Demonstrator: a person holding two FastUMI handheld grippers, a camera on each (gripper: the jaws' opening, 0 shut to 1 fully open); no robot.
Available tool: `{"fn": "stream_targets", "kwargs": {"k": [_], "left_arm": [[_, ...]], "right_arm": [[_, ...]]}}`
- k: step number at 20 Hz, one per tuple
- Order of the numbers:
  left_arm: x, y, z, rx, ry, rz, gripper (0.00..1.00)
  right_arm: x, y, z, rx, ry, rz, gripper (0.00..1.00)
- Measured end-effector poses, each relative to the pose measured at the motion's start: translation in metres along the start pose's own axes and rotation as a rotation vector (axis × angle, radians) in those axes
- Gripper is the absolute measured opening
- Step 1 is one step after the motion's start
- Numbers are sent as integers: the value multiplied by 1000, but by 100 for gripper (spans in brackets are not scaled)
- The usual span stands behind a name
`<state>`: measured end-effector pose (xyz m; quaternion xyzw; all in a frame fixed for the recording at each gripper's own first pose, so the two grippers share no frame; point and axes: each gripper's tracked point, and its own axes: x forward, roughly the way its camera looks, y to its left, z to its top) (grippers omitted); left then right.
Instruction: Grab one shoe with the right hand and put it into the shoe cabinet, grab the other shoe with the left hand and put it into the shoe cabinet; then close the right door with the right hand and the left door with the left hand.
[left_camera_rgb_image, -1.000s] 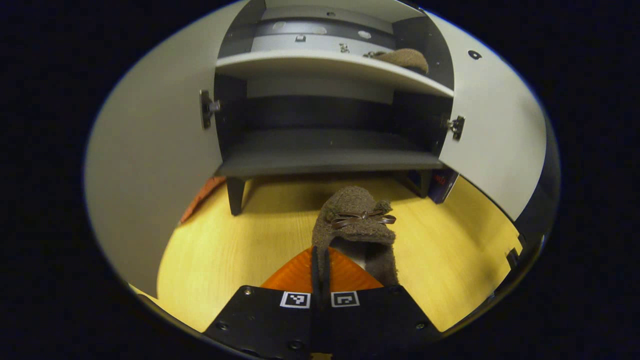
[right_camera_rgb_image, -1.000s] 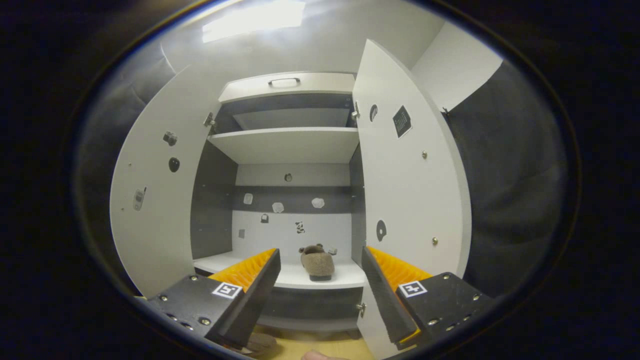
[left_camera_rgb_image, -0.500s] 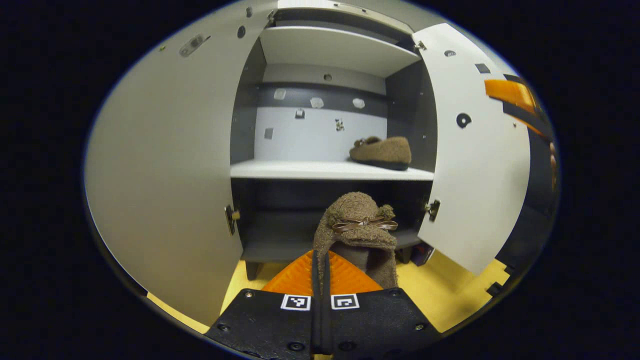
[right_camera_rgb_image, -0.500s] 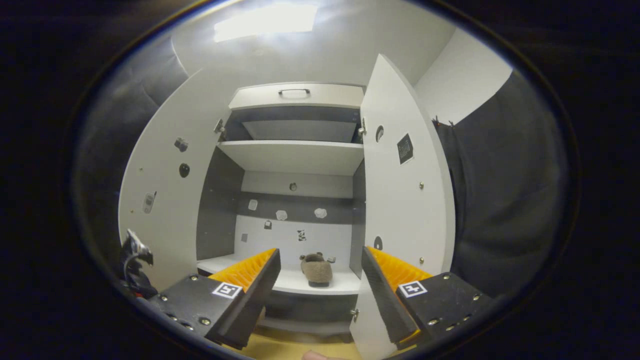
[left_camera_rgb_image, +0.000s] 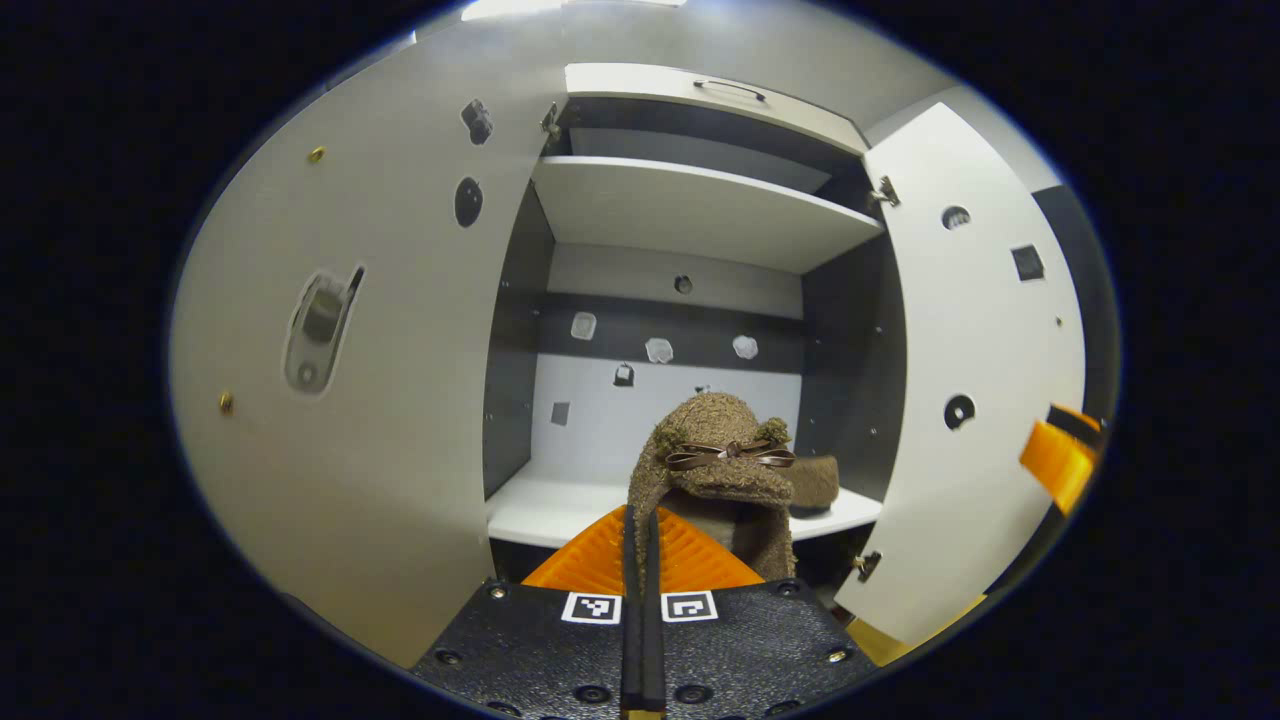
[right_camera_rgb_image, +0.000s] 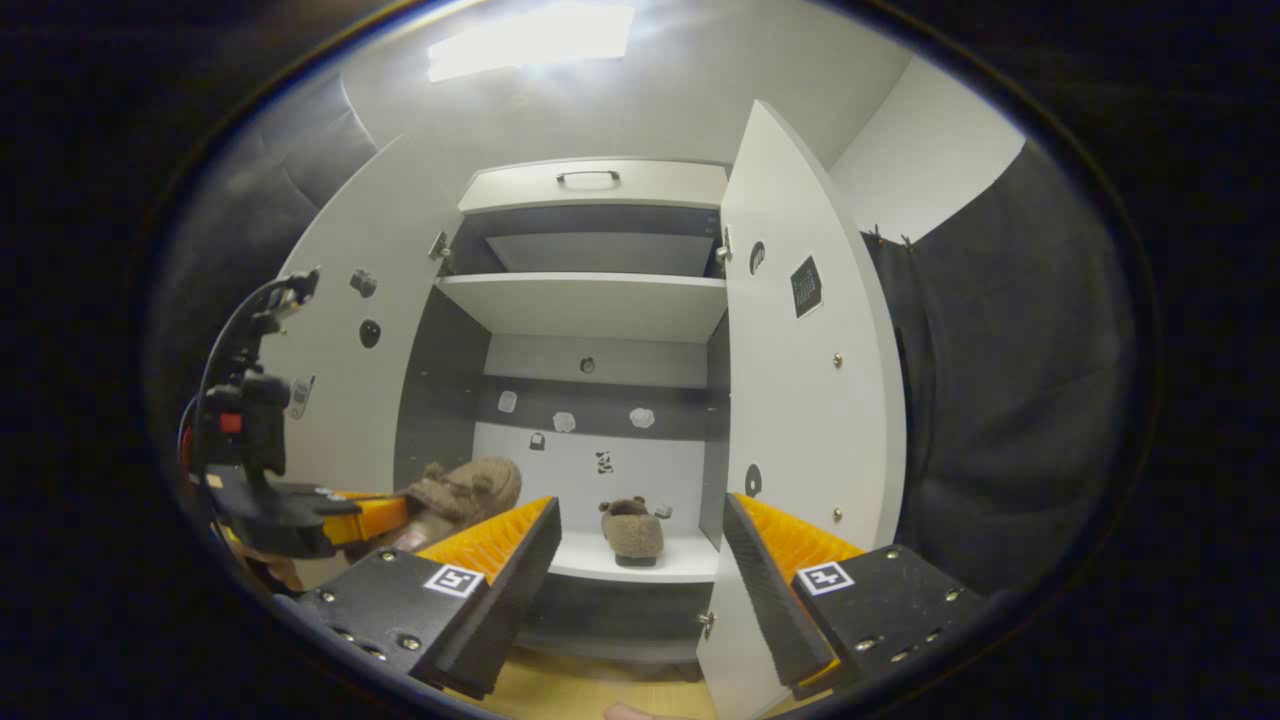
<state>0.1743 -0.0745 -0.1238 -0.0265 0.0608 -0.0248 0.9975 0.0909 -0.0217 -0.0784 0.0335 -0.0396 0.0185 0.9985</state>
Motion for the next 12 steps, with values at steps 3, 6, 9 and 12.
{"fn": "stream_targets", "kwargs": {"k": [3,6,9,12], "left_arm": [[37,-5,23,-80,-14,7,1],[79,3,36,-102,-20,62,1],[122,8,35,-90,-5,100,1],[162,13,9,-136,68,112,1]], "right_arm": [[6,-1,-3,19,9,23,98],[8,-3,-8,42,12,38,98],[9,-5,-16,72,27,51,98],[12,-15,-26,83,40,33,98]]}}
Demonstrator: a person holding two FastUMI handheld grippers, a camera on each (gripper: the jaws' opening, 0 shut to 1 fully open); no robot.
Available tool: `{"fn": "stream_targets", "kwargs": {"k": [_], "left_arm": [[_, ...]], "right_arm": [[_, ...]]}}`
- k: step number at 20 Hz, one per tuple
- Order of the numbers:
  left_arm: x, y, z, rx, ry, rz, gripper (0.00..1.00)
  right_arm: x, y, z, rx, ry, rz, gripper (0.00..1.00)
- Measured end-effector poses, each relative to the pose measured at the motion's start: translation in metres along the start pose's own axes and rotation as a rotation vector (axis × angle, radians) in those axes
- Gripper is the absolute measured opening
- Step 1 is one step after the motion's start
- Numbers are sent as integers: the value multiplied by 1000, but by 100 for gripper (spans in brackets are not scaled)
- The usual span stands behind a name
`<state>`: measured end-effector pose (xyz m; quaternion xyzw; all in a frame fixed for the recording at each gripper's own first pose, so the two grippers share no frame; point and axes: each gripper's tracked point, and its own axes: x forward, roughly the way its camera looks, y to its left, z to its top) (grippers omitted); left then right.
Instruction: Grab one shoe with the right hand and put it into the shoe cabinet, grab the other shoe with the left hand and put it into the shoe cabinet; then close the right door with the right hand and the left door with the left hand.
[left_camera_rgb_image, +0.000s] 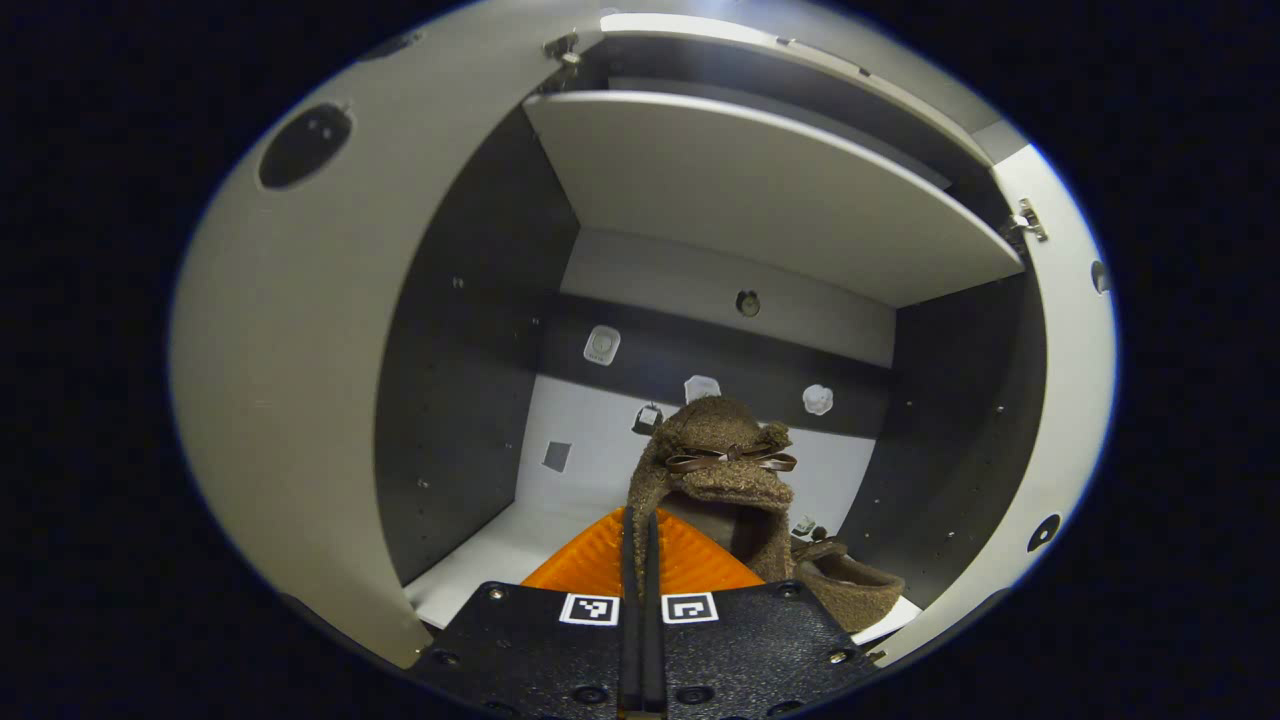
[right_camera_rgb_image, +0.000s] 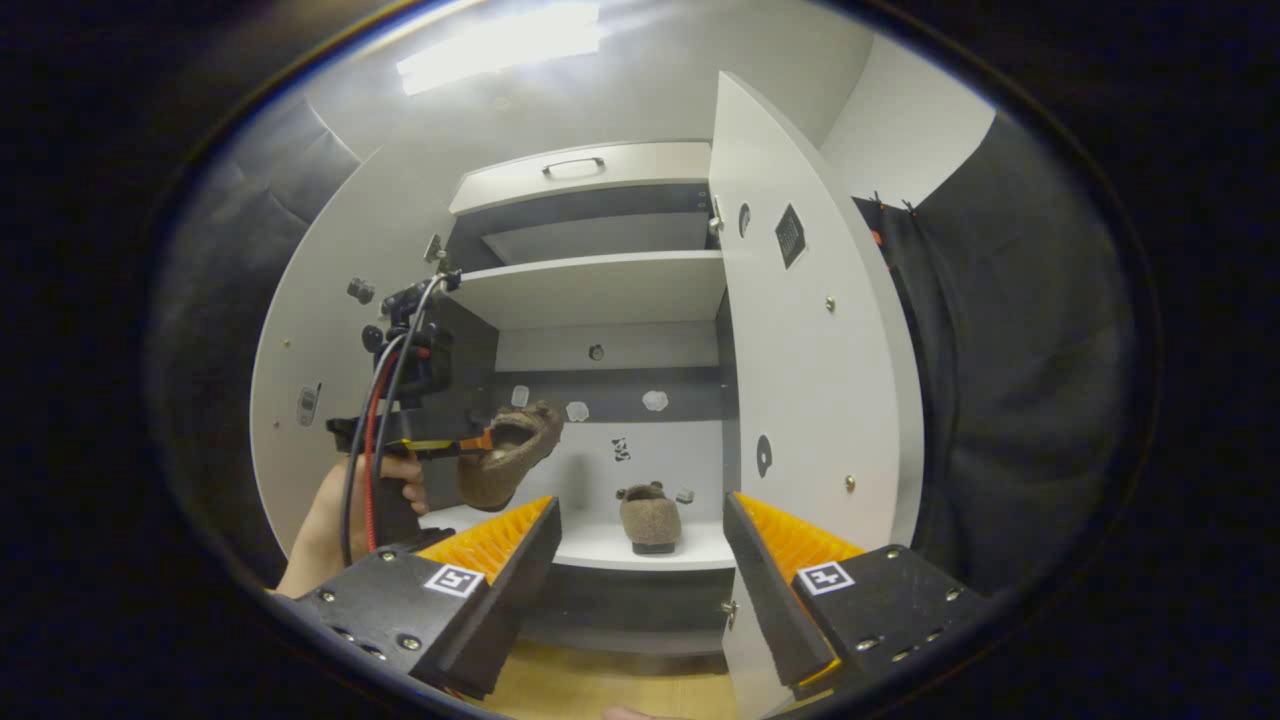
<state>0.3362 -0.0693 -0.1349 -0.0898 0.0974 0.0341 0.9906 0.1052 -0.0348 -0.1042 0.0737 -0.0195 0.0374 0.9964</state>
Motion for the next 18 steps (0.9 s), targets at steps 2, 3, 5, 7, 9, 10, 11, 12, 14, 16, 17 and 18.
{"fn": "stream_targets", "kwargs": {"k": [2,3,5,7,9,10,11,12,14,16,17,18], "left_arm": [[22,6,-24,-14,62,17,1],[31,11,-34,-25,84,28,1],[40,14,-53,-51,130,41,1],[47,18,-64,-31,157,50,3],[52,19,-69,-32,163,47,4],[52,21,-66,-16,154,46,8],[51,25,-62,-14,137,58,11],[49,22,-56,-18,121,51,15],[39,11,-48,-28,99,14,23],[25,11,-29,-3,41,17,48],[15,11,-22,13,18,16,52],[4,7,-14,10,-7,-2,61]], "right_arm": [[2,-6,-7,7,15,-8,98],[2,-6,-11,15,23,-4,98],[4,-8,-18,21,38,5,99],[4,-6,-25,21,47,11,98],[7,-4,-32,16,58,14,98],[9,-2,-35,12,63,16,98],[10,0,-37,11,66,20,98],[11,3,-38,12,67,24,98],[11,5,-42,11,72,26,98],[10,6,-45,10,77,20,98],[9,5,-46,12,80,14,98],[7,5,-46,17,80,8,98]]}}
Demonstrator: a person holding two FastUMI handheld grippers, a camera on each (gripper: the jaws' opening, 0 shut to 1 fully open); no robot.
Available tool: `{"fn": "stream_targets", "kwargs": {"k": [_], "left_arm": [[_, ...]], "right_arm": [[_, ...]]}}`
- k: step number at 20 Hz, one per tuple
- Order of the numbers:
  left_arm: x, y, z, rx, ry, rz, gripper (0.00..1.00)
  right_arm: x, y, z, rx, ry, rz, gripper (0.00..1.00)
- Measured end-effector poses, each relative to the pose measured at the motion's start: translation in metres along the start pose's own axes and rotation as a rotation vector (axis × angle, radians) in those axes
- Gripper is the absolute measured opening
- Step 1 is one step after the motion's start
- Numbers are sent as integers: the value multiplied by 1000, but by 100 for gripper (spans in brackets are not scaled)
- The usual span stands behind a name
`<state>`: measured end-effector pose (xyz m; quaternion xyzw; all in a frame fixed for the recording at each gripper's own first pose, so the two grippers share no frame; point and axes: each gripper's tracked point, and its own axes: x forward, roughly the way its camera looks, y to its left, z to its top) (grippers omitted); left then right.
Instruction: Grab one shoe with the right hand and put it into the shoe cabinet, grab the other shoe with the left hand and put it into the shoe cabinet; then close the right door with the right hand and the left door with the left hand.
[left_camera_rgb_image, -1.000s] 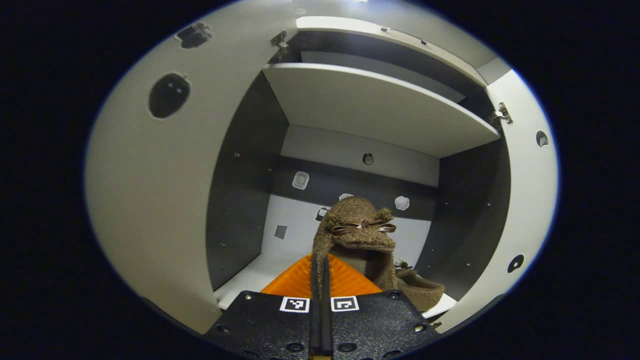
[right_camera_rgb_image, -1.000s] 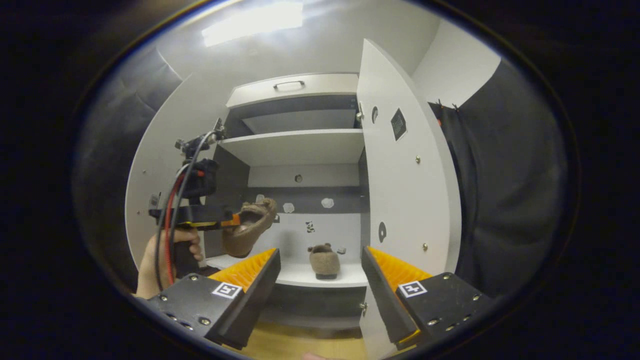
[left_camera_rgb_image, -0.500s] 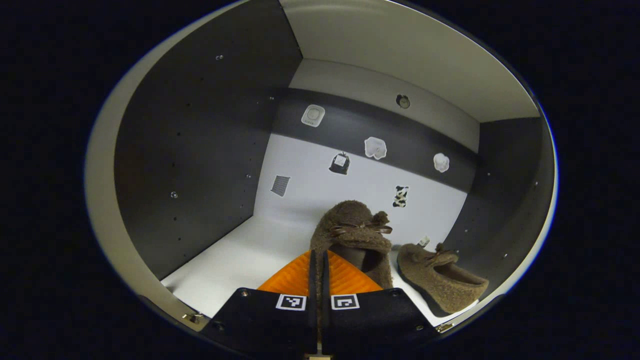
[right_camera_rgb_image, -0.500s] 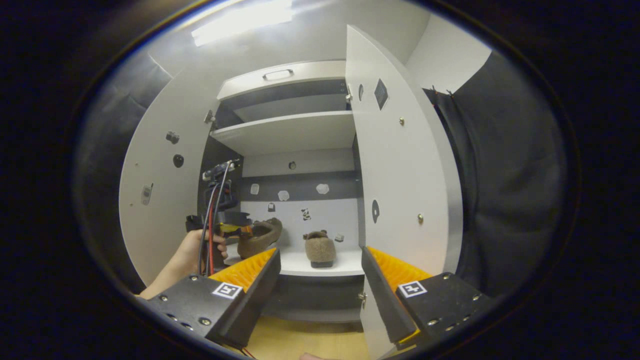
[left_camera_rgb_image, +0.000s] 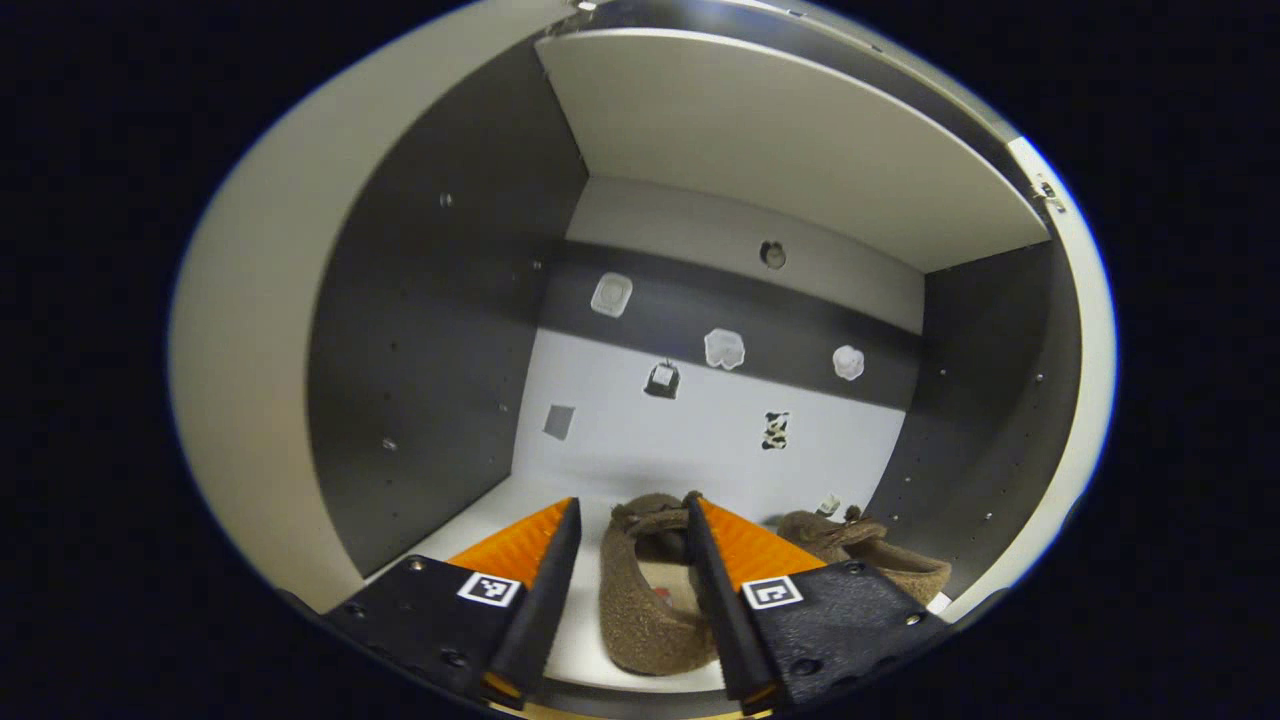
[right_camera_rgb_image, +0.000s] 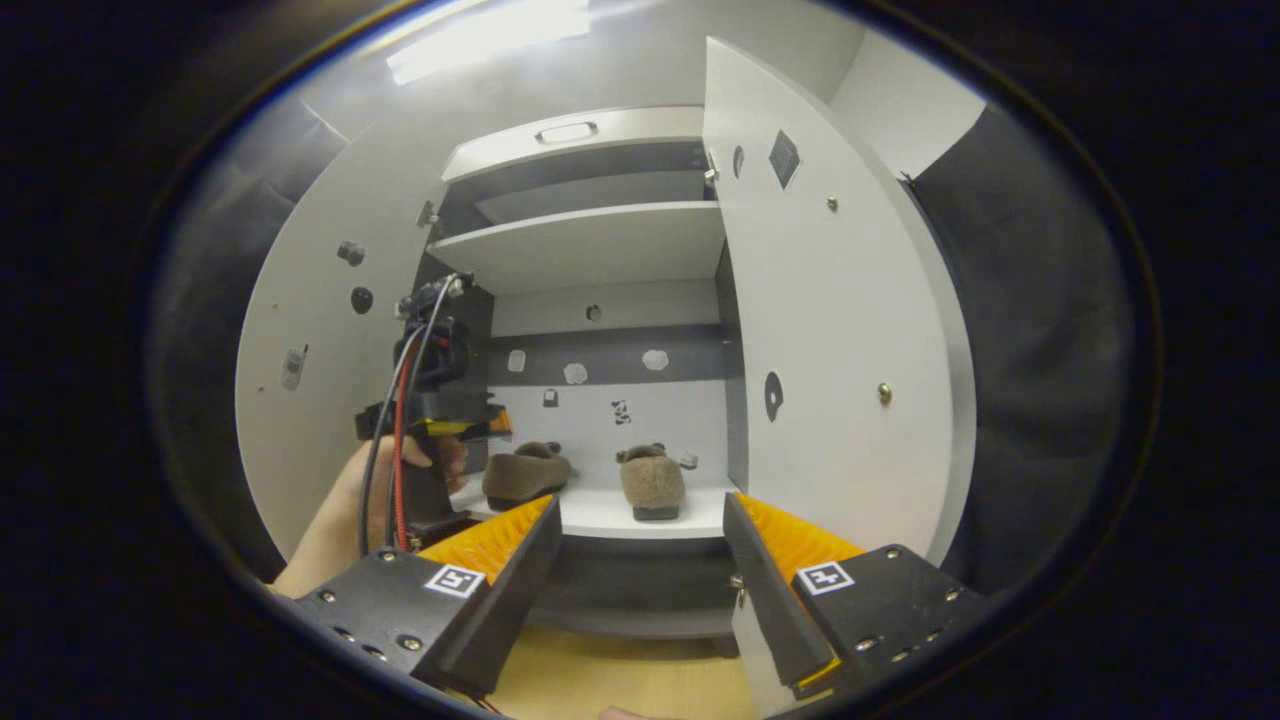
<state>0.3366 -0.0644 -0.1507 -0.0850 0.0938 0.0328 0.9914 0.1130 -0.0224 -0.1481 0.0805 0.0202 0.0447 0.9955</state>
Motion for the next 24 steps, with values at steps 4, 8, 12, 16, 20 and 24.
{"fn": "stream_targets", "kwargs": {"k": [4,8,12,16,20,24], "left_arm": [[-47,-1,10,-2,-41,-53,89],[-100,2,0,65,-59,-87,96],[-141,-1,-17,127,-50,-129,96],[-183,0,-35,212,-45,-140,95],[-220,0,-47,238,-36,-151,95],[-253,4,-51,215,-34,-175,95]], "right_arm": [[-9,3,0,1,-13,1,98],[-19,10,-3,21,-20,8,98],[-35,13,-1,11,-37,16,98],[-60,10,3,-10,-48,32,98],[-87,-3,14,-32,-33,72,98],[-117,-27,26,-50,-4,99,98]]}}
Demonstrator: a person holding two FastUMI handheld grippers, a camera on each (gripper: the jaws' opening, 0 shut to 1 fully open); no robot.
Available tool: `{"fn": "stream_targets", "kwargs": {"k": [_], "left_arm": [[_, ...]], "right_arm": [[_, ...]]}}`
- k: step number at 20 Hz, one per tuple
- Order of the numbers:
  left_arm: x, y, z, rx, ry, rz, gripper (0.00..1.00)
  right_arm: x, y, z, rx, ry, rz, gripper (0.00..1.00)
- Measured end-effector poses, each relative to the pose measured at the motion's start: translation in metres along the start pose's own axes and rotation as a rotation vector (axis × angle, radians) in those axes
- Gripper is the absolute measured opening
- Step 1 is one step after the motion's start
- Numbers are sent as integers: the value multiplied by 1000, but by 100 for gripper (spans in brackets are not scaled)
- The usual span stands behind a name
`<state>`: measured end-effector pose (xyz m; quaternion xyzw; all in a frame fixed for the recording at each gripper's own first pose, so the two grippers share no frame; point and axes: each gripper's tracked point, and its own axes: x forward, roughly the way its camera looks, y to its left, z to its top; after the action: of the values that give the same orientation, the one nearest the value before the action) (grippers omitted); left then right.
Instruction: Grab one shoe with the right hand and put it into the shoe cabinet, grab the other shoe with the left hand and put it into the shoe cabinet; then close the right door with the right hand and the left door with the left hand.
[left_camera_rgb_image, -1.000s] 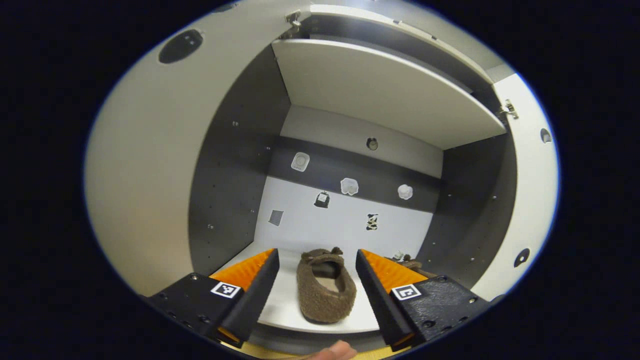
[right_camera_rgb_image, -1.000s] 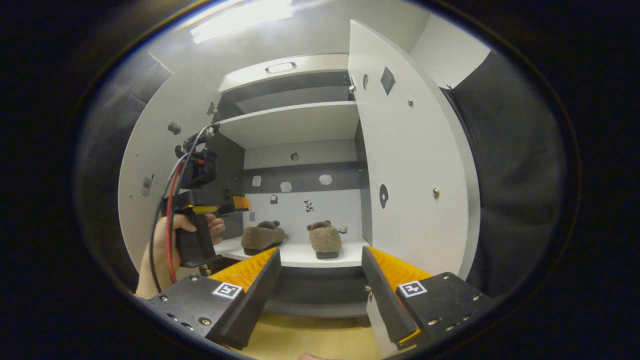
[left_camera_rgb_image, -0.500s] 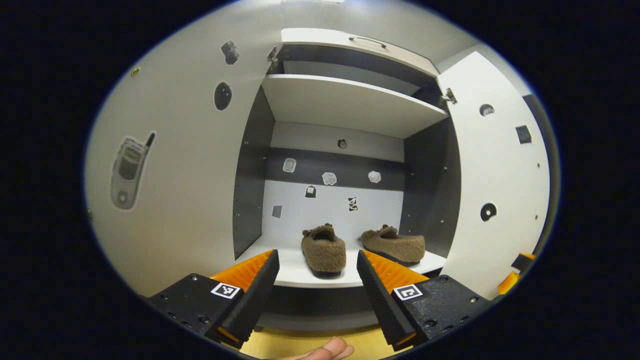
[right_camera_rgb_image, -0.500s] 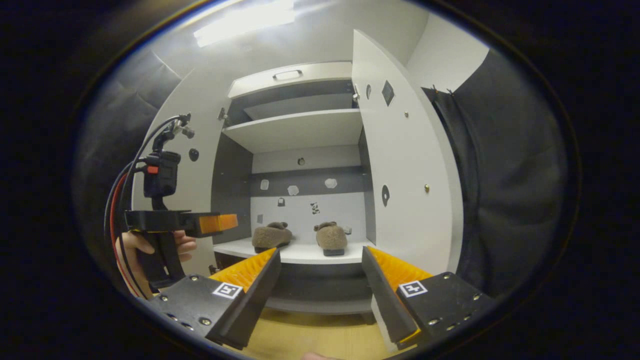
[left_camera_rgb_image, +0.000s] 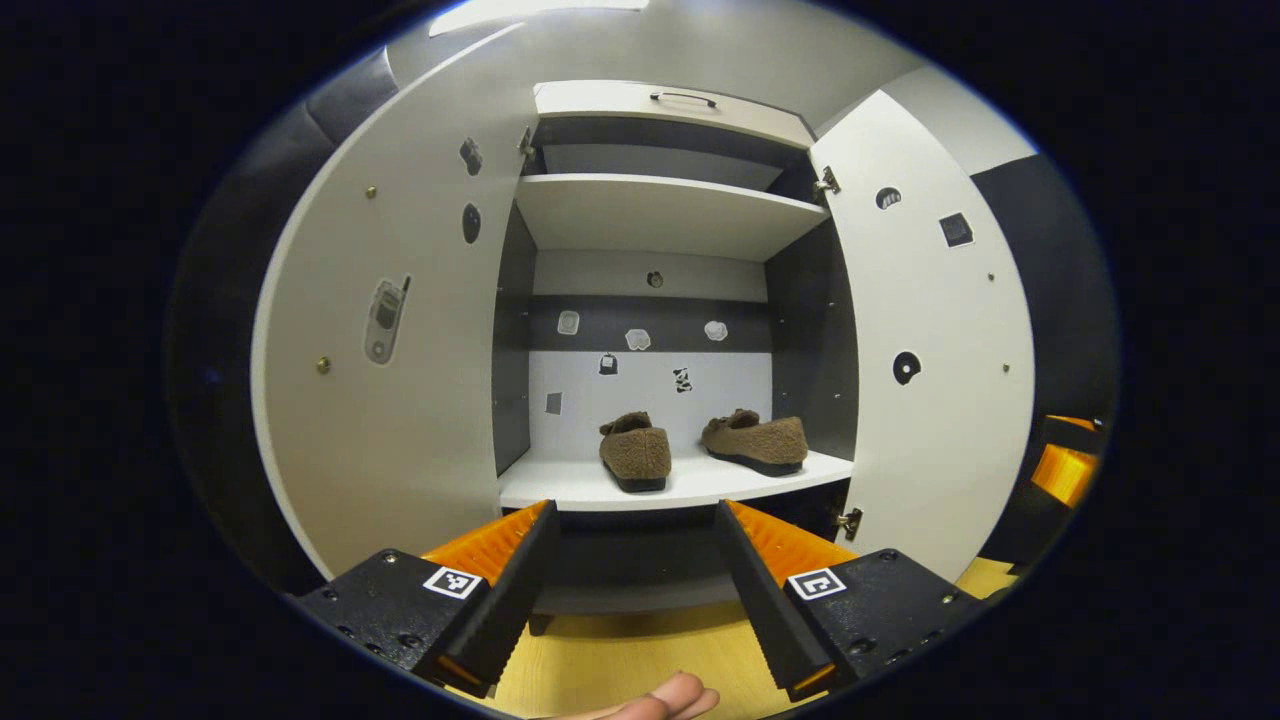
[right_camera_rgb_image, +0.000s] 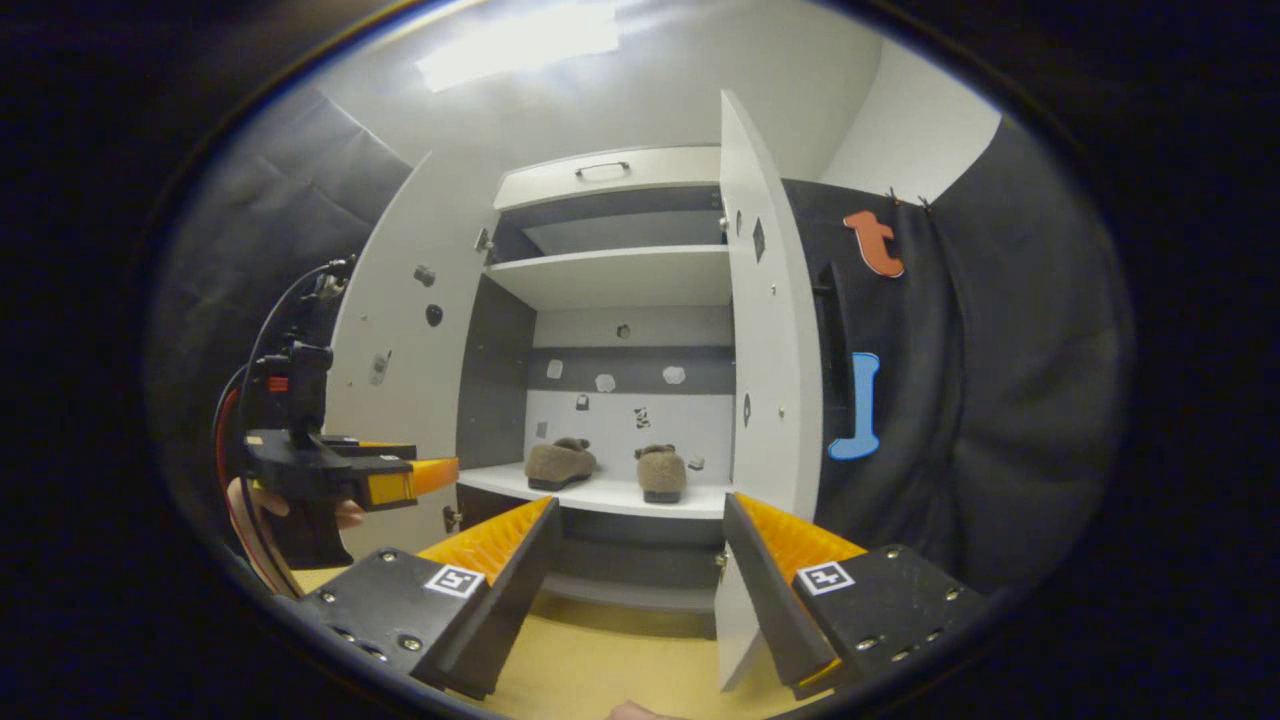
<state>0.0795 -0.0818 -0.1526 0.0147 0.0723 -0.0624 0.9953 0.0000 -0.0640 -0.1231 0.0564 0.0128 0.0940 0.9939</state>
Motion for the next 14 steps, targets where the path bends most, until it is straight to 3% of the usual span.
{"fn": "stream_targets", "kwargs": {"k": [3,7,9,10,14], "left_arm": [[-24,1,-7,-36,11,-20,95],[-52,10,-17,-62,20,-23,95],[-66,18,-21,-83,21,-13,99],[-72,20,-22,-96,19,-9,95],[-95,29,-14,-97,4,-5,95]], "right_arm": [[-13,-36,3,-39,88,-38,98],[-13,-80,13,-67,119,-2,98],[-8,-122,12,-31,138,-36,98],[-3,-141,11,-11,147,-45,98],[16,-242,8,-48,156,-115,98]]}}
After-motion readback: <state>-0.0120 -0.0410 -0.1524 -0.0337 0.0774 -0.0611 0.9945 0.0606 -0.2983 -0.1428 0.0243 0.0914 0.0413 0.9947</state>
